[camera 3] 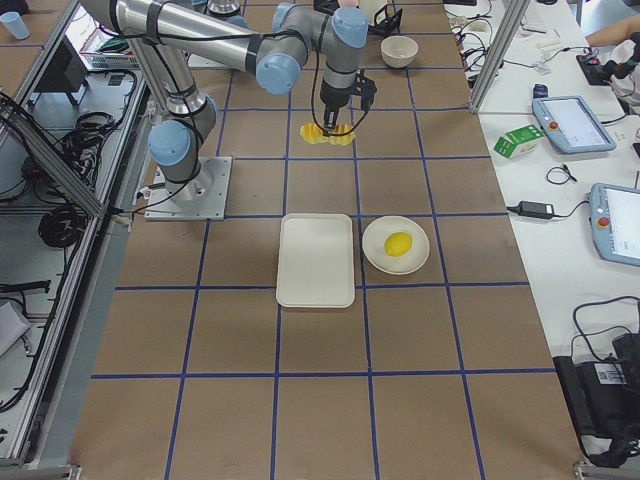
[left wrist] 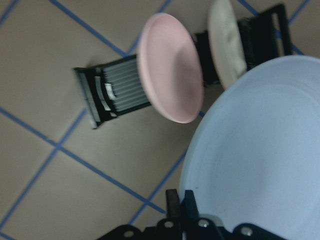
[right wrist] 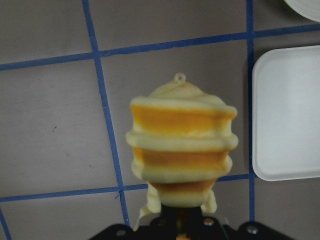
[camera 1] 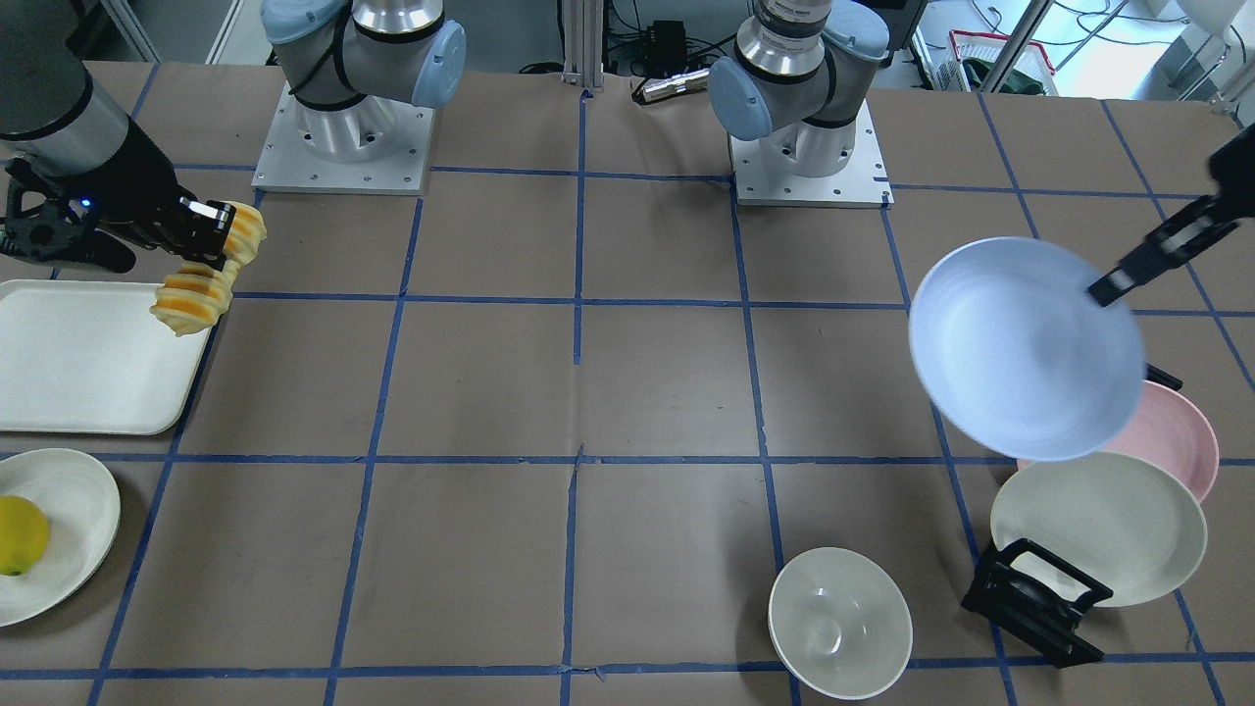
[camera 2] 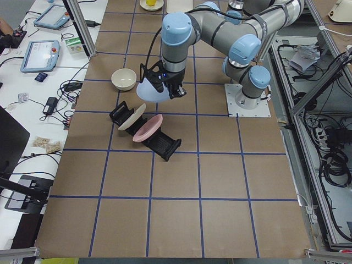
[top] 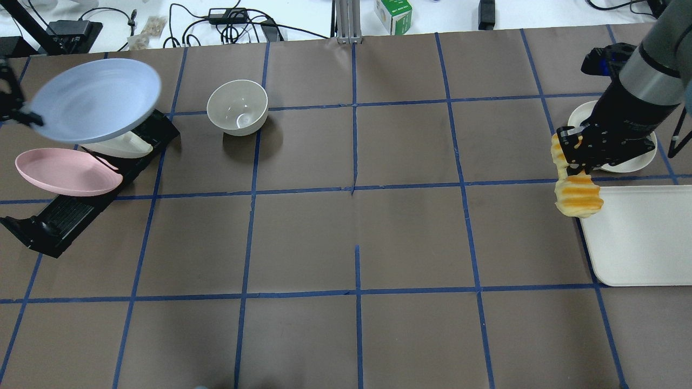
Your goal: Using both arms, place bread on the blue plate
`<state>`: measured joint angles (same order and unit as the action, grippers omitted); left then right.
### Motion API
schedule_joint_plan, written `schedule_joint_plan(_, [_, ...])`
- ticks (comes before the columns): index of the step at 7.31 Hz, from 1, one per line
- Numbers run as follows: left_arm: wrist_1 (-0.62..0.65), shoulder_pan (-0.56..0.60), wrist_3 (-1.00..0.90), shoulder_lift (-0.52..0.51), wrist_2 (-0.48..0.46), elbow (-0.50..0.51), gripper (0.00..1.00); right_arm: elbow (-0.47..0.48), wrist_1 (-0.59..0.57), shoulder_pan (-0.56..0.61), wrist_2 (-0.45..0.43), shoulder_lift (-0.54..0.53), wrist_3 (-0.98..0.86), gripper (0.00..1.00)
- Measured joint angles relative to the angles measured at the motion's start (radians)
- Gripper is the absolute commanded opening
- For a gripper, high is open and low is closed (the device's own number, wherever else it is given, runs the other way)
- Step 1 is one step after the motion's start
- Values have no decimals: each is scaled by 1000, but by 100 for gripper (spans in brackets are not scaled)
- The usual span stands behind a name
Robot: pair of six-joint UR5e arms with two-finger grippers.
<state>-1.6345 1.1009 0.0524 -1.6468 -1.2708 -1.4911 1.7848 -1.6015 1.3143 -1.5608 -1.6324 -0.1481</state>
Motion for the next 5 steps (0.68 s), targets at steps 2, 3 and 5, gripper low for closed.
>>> schedule_joint_plan(2, [341,248,75,-62,89,-175,0,1,1,21,15,-4,17,0])
schedule_joint_plan(3, [530,332,97,-107,108,-275,0,1,0,31,20,-4,19,0])
schedule_joint_plan(5, [704,462,153,-208,119,-375,0,-4,-4,48,30,-4,21,0])
